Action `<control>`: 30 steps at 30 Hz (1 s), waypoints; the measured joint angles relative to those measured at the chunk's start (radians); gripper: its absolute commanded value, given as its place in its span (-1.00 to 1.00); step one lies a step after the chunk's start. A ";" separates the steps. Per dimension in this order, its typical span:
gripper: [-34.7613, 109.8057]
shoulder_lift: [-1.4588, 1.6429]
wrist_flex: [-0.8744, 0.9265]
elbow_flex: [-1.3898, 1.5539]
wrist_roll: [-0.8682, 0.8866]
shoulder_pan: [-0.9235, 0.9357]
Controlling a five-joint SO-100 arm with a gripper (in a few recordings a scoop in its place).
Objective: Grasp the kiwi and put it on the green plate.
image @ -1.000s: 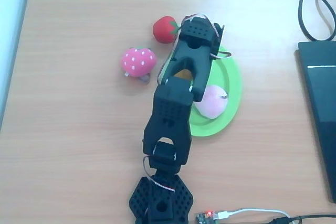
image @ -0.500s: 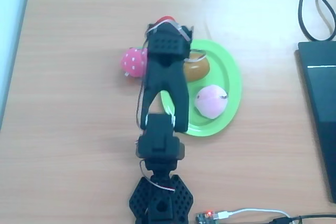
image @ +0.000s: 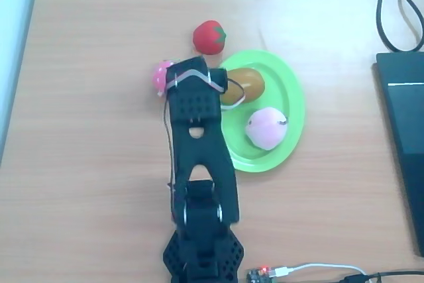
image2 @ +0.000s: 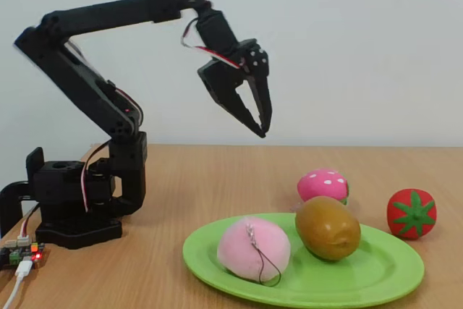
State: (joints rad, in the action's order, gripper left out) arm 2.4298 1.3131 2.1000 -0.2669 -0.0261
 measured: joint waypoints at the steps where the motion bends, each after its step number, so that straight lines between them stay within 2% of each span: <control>1: -0.63 0.044 -0.026 0.048 0.000 0.000; 8: -0.61 0.295 -0.097 0.336 -0.034 -0.005; 12: -0.56 0.451 -0.149 0.494 0.155 0.000; 15: -0.58 0.554 -0.190 0.630 0.230 0.023; 20: -0.63 0.698 -0.233 0.787 0.291 0.023; 30: -0.63 0.834 -0.230 0.957 0.308 0.023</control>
State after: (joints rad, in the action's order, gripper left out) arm 3.2643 1.0830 3.0572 0.0414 -0.0031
